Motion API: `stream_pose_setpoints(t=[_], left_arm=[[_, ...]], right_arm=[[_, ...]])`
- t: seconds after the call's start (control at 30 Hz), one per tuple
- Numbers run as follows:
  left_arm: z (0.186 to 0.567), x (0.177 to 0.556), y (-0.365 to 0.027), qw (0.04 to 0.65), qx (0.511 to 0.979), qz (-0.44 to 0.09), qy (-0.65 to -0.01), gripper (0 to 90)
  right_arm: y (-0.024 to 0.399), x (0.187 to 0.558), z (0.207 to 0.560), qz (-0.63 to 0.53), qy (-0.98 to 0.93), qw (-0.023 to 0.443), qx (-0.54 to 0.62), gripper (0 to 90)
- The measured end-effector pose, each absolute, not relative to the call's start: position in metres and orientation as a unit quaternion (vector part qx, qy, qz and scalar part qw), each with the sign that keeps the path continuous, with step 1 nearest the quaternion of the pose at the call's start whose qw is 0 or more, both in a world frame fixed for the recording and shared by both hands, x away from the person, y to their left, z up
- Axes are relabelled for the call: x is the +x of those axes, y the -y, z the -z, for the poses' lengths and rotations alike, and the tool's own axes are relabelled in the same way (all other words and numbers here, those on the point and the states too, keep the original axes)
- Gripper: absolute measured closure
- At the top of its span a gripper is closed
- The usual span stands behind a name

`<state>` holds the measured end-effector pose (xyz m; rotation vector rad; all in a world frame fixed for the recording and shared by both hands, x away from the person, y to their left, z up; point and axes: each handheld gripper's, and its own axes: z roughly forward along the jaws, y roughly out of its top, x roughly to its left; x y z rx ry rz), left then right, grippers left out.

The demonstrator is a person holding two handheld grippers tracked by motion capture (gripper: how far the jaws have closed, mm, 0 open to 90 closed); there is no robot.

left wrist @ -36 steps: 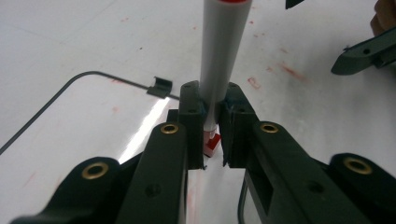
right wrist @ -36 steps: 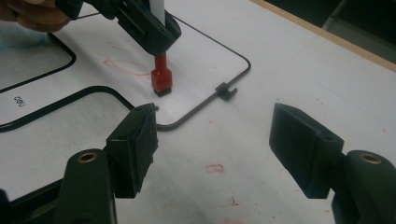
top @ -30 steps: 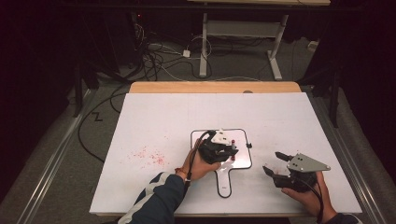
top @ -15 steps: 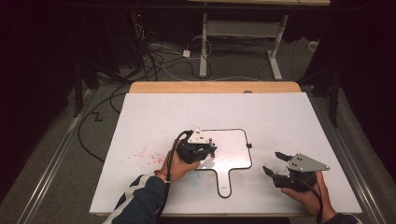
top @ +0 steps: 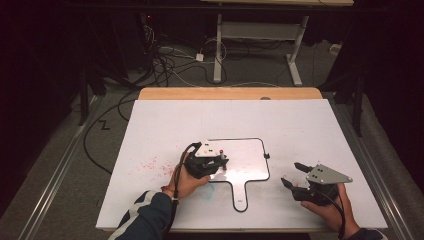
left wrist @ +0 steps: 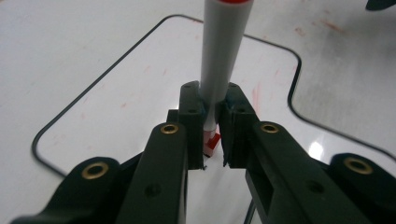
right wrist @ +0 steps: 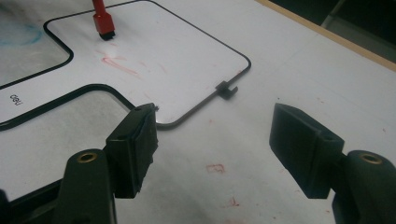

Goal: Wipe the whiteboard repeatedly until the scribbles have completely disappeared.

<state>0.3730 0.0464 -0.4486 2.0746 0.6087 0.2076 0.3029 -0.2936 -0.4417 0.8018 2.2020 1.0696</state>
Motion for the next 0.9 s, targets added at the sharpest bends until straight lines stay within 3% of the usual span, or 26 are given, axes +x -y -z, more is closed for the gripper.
stream_pose_setpoints(t=[0.07, 0.47, 0.9], left_arm=[[0.444, 0.377, -0.037, 0.458, 0.856, -0.094, -0.220, 78.7], [0.447, 0.392, 0.035, 0.445, 0.871, -0.088, -0.189, 78.6], [0.444, 0.397, 0.009, 0.422, 0.876, -0.101, -0.210, 78.6]], right_arm=[[0.293, 0.304, 0.442, -0.398, -0.821, 0.279, 0.298, 32.9], [0.296, 0.302, 0.442, -0.398, -0.821, 0.280, 0.298, 32.9], [0.295, 0.302, 0.442, -0.395, -0.823, 0.281, 0.296, 33.0]])
